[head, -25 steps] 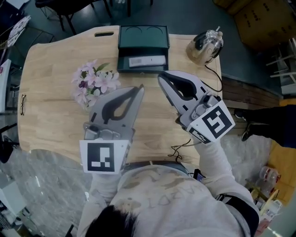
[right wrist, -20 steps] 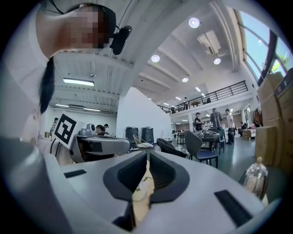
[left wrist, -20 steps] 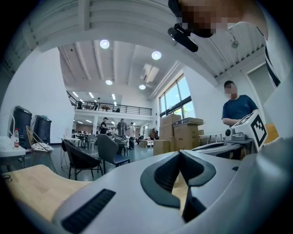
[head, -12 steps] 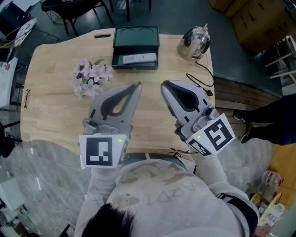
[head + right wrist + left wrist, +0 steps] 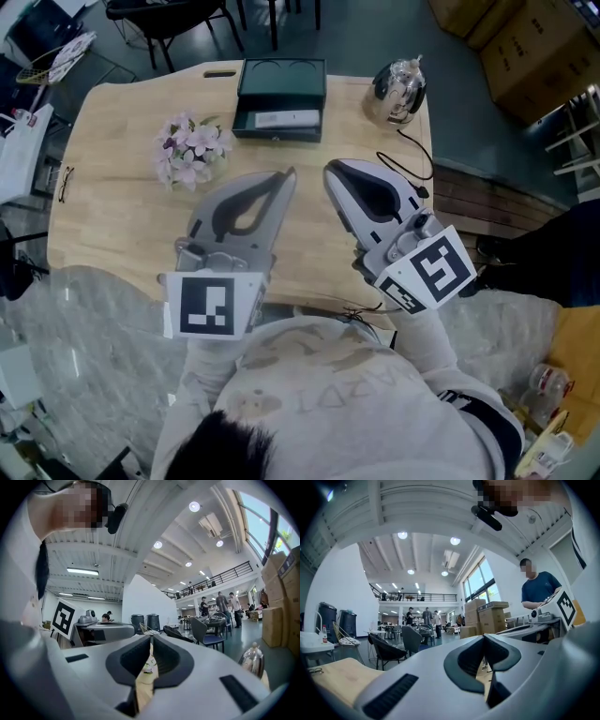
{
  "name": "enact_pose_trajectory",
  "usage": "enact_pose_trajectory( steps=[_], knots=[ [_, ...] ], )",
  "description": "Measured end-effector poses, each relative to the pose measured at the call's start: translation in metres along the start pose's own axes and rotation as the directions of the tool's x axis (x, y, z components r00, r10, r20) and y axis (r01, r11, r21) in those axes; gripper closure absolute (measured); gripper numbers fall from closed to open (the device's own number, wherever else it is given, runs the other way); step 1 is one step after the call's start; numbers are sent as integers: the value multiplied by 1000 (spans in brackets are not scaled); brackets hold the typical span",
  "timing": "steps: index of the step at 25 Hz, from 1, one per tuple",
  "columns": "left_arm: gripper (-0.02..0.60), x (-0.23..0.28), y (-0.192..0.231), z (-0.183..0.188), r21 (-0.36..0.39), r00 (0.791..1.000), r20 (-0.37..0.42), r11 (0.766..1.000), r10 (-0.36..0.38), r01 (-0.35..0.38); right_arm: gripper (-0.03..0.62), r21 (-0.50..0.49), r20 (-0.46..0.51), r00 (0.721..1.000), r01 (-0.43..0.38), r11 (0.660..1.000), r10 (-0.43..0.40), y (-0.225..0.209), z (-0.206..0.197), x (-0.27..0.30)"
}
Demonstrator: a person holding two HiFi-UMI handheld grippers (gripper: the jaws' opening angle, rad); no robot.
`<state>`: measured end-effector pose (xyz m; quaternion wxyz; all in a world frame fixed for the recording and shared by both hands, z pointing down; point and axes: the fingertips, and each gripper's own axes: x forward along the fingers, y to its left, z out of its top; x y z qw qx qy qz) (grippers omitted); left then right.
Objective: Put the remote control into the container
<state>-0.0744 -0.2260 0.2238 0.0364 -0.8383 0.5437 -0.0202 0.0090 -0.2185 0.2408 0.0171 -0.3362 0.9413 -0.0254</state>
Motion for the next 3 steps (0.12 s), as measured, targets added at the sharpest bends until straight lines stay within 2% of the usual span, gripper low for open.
enact_pose_trajectory(
  steps=[3],
  knots=[
    [581,0,-7,5,4,1000,9,1000,-3,3,563,-9,2,1000,-9,1000,9,2,4,-3]
  ],
)
